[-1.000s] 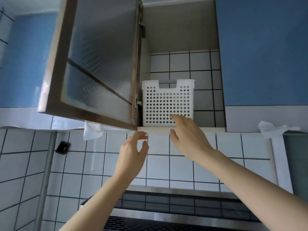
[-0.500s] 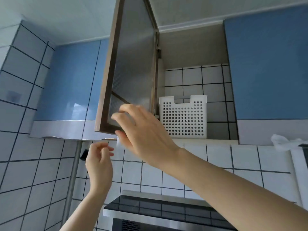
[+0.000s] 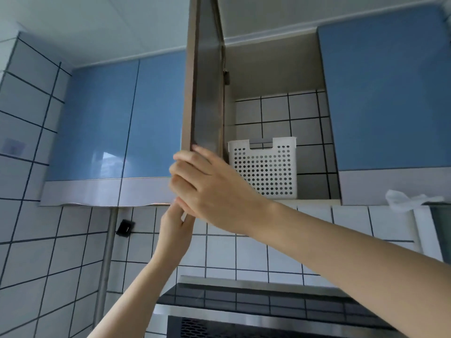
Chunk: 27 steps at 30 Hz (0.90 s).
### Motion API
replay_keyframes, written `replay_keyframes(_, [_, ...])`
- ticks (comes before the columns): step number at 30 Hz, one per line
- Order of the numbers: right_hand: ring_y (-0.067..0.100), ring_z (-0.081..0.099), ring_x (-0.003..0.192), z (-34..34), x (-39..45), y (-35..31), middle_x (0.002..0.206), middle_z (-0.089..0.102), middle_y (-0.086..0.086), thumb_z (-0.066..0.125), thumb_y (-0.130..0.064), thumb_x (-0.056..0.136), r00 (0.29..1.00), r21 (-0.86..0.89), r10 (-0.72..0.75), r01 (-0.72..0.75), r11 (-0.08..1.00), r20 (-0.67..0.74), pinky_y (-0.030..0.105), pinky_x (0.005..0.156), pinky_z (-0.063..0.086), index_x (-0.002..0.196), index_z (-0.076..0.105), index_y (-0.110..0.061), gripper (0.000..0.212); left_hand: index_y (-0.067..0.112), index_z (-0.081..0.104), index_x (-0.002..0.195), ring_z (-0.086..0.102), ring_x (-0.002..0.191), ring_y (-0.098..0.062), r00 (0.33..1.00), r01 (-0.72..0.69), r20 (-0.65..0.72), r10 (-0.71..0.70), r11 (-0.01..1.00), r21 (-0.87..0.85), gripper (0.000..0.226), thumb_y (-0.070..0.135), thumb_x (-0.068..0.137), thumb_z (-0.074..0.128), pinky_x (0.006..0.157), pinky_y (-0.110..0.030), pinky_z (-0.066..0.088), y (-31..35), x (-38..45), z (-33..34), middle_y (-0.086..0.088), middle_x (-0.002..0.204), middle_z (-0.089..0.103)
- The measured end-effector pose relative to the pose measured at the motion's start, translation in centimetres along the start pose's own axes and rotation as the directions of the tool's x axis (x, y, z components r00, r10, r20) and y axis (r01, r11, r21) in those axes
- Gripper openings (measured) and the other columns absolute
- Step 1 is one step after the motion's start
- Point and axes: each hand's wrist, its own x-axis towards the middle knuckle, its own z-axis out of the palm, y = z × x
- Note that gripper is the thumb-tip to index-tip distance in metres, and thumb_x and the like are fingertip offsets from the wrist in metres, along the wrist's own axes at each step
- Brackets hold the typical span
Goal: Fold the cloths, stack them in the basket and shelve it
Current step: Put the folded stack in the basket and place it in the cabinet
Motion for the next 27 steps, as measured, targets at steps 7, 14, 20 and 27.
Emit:
replay_keyframes(7, [0.033, 0.057, 0.113, -5.6, -8.9, 4.8, 0.099, 0.065, 0.012, 0.051, -0.014, 0.092, 0.99, -0.065, 0.136, -0.134, 0.989, 0.028, 0.041, 0.101, 0.042, 0.085, 0.066, -0.004, 0.019, 0.023, 0.058, 0.095, 0.056, 0.094, 0.001, 0.973, -0.214, 0.078, 0.216, 0.976, -0.034, 0.011, 0.014, 0.094, 0.051, 0.077, -0.009, 0.04, 4.0, -1.0, 5.0, 0.015, 0.095, 0.06])
replay_keyframes(14, [0.033, 0.059, 0.103, -7.0, -18.4, 9.3, 0.093, 0.063, 0.01, 0.053, -0.007, 0.085, 0.928, -0.225, 0.35, -0.317, 0.922, 0.127, 0.036, 0.089, 0.044, 0.079, 0.062, -0.005, 0.012, 0.018, 0.073, 0.093, 0.055, 0.09, -0.008, 0.962, -0.223, 0.156, 0.225, 0.974, -0.029, 0.019, 0.021, 0.095, 0.054, 0.077, -0.011, 0.04, 5.9, 0.0, 12.2, 0.012, 0.093, 0.061])
replay_keyframes(20, [0.031, 0.062, 0.08, -4.6, -25.9, 12.6, 0.097, 0.062, 0.01, 0.077, -0.022, 0.077, 0.704, -0.406, 0.624, -0.489, 0.772, 0.34, 0.038, 0.064, 0.053, 0.098, 0.062, -0.003, 0.032, 0.016, 0.074, 0.101, 0.052, 0.097, -0.024, 0.926, -0.306, 0.276, 0.258, 0.94, 0.149, 0.024, 0.027, 0.095, 0.053, 0.073, -0.033, 0.045, 6.1, 1.4, 19.2, -0.003, 0.098, 0.065])
replay_keyframes(27, [0.033, 0.061, 0.1, -0.9, -29.1, 14.5, 0.094, 0.066, 0.01, 0.08, -0.03, 0.071, 0.649, -0.532, 0.647, -0.411, 0.741, 0.4, 0.04, 0.084, 0.052, 0.086, 0.068, -0.004, 0.033, 0.016, 0.068, 0.099, 0.054, 0.098, -0.025, 0.908, -0.405, 0.276, 0.315, 0.827, 0.39, 0.017, 0.025, 0.091, 0.056, 0.059, -0.03, 0.041, 4.4, 1.2, 23.6, 0.0, 0.098, 0.063])
